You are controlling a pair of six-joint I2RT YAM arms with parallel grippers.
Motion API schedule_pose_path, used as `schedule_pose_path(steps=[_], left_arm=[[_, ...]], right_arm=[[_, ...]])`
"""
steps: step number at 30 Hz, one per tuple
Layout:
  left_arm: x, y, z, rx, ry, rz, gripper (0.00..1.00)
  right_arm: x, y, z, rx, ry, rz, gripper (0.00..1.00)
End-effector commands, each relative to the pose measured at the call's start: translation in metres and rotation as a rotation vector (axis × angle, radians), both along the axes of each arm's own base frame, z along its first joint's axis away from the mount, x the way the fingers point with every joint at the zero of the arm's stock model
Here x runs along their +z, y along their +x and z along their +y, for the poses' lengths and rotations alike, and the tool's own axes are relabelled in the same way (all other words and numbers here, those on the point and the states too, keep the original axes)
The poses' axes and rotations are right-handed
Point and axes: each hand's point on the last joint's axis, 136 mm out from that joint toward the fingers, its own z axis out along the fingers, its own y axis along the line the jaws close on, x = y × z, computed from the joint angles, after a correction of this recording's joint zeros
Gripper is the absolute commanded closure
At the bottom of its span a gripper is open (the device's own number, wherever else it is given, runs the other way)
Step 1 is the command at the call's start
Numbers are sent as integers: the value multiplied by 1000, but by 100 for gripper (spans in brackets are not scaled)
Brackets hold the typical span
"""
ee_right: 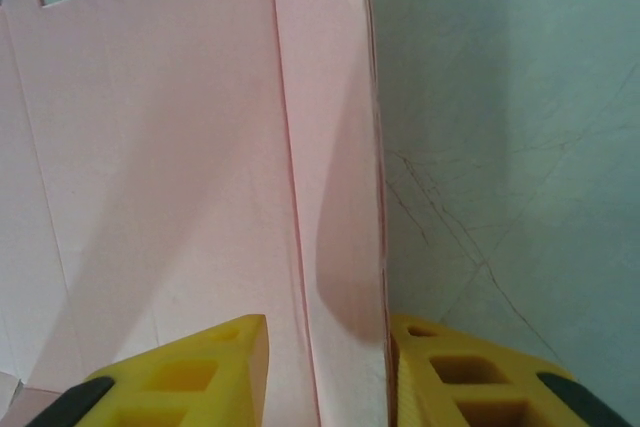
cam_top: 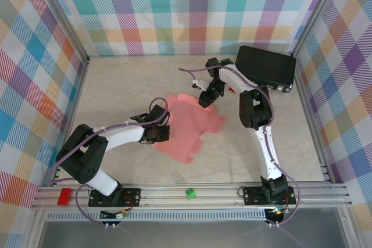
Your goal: Fold the paper box
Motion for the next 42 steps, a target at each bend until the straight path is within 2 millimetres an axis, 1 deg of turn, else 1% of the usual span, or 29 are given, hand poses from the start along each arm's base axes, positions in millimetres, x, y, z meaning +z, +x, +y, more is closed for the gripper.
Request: schedule_pose_path(steps=[1, 7, 14, 21, 24, 27, 28, 32, 35, 42], left_arm=[[-18, -25, 13, -3, 54, 90, 100], [-19, -25, 13, -4, 51, 92, 100], [-21, -26, 12, -6, 46, 95, 100], [-21, -26, 11, -6, 44, 95, 100], [-22, -26, 11, -3, 43, 96, 100], [-22, -25, 8, 1, 27, 93, 100], [-22, -23, 7, 4, 22, 90, 100], [-23, -17, 1, 21, -6, 79, 100], [-24, -5, -7, 44, -36, 47, 100], [-25, 19, -21, 85, -73, 4, 100]], right_arm=[[26, 2, 6, 16, 57, -49, 69], [30, 7, 5, 18, 58, -106, 78], [36, 14, 6, 22, 64, -164, 84], [38, 15, 7, 30, 68, -184, 85], [38, 16, 8, 34, 60, -207, 87], [40, 18, 11, 58, 67, -270, 92], [43, 20, 13, 69, 75, -306, 93], [57, 24, 18, 84, 100, -428, 94], [65, 27, 21, 90, 89, -494, 94], [69, 29, 30, 159, 37, -686, 96]])
